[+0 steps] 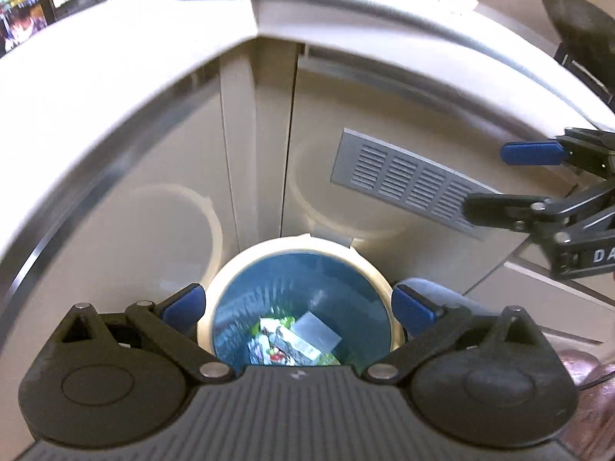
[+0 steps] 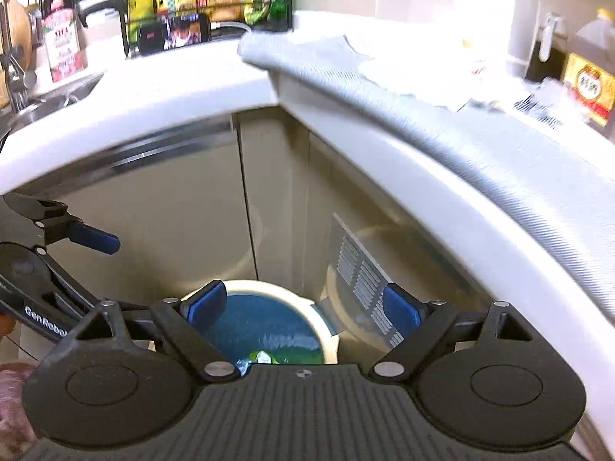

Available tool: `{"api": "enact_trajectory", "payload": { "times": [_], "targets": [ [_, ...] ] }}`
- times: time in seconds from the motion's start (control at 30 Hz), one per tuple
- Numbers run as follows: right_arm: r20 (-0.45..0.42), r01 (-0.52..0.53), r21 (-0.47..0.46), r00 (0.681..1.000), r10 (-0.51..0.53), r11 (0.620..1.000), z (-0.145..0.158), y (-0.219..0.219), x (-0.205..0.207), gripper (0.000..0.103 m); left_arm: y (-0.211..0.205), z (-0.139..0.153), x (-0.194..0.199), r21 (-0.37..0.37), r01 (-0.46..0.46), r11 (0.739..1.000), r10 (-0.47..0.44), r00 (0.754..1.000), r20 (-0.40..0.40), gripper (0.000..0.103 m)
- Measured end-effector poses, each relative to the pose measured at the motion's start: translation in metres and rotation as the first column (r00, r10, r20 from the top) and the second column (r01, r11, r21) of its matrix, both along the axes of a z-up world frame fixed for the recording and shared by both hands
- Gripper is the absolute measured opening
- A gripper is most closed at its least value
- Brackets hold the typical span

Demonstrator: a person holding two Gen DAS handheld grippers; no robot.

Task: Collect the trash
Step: 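Raise both tools back up to the trash on the grey mat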

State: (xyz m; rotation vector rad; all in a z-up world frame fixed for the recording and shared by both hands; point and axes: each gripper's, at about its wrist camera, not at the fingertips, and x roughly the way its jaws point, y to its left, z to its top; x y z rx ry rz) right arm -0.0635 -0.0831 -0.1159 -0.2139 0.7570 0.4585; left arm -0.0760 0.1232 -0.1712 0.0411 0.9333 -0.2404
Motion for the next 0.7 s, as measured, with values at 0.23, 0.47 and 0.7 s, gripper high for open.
{"api": "enact_trajectory", "payload": {
  "times": [0.23, 0.47, 0.7],
  "targets": [
    [0.028, -0.025, 0.027, 0.999, 0.025, 0.999, 0.015, -0.003, 0.003, 0.091, 0.001, 0.02, 0.002, -0.027, -0.025, 0.999, 0.026, 0.999, 0.025, 0.103],
    [0.027, -0.111, 0.064, 0.994, 0.109, 0.992, 0.029, 0.017, 0.016, 0.092, 0.006, 0.037, 0.027, -0.036, -0.022, 0.999, 0.023, 0.999, 0.042, 0.103],
    [-0.021, -0.138, 0.03, 0.99, 0.139, 0.99, 0.073, 0.023, 0.049, 0.095, 0.013, 0.074, 0.082, -0.081, 0.072, 0.994, -0.071, 0.997, 0.025, 0.103]
  ]
}}
